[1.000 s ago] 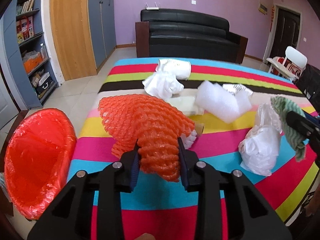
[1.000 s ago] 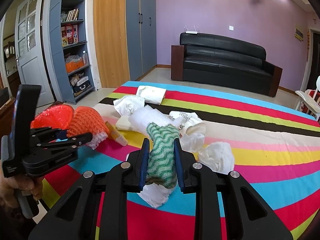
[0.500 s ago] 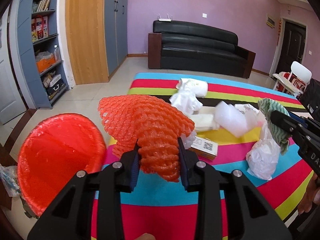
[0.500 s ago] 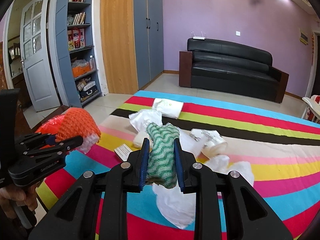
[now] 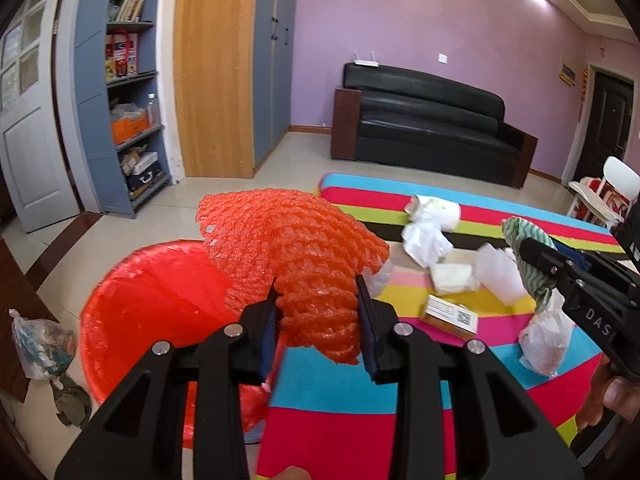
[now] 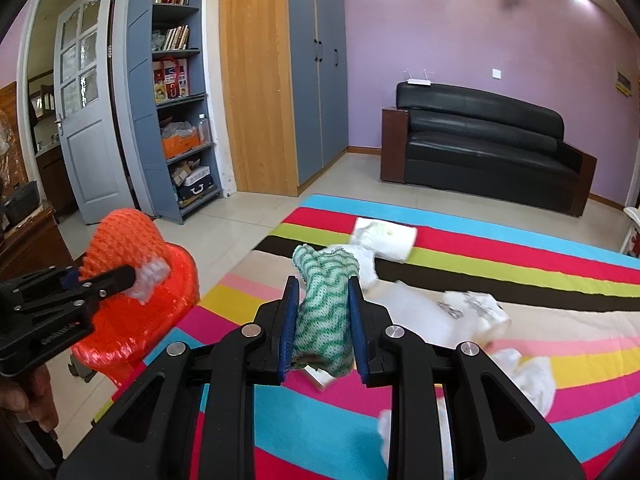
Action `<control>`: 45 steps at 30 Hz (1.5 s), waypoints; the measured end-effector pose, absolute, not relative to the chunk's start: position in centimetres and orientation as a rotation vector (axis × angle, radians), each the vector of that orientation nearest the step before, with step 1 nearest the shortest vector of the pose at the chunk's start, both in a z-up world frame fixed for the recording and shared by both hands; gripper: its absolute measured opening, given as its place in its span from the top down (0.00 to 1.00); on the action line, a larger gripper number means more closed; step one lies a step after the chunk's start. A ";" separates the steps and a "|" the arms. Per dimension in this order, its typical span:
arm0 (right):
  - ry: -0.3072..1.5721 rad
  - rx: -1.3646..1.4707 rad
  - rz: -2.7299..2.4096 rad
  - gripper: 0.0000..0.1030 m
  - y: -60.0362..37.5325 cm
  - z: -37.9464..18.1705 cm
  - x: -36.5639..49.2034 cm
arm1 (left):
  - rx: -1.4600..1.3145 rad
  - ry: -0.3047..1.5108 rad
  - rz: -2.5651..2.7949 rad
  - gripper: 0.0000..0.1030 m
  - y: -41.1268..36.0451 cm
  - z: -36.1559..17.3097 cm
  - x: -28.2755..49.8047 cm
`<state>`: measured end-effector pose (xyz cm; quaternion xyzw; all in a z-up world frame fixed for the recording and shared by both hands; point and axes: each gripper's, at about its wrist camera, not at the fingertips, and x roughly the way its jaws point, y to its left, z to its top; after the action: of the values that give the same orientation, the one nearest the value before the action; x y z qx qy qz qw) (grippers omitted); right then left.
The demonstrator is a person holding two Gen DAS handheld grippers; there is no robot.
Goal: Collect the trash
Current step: 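Carry the orange net and green cloth over the red bin with both grippers, then open both grippers to drop the net and cloth into the bin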
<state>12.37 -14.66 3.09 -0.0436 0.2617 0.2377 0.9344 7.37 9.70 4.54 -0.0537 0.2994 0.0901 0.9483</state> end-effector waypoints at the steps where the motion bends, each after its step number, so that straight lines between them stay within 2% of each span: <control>1: 0.534 -0.089 0.491 0.76 -14.3 3.2 12.4 | -0.112 0.606 0.190 0.68 10.1 4.7 7.2; 22: 0.523 -0.119 0.657 0.76 -3.0 3.5 13.2 | -0.185 0.567 0.381 0.66 18.7 6.7 3.3; 45: 0.560 -0.174 0.891 0.76 5.3 0.7 11.6 | -0.255 0.583 0.509 0.64 22.8 6.4 1.6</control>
<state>11.56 5.29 0.66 -0.0832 0.2671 0.4245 0.8611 1.63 22.77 6.40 -0.1241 0.2837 0.2475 0.9181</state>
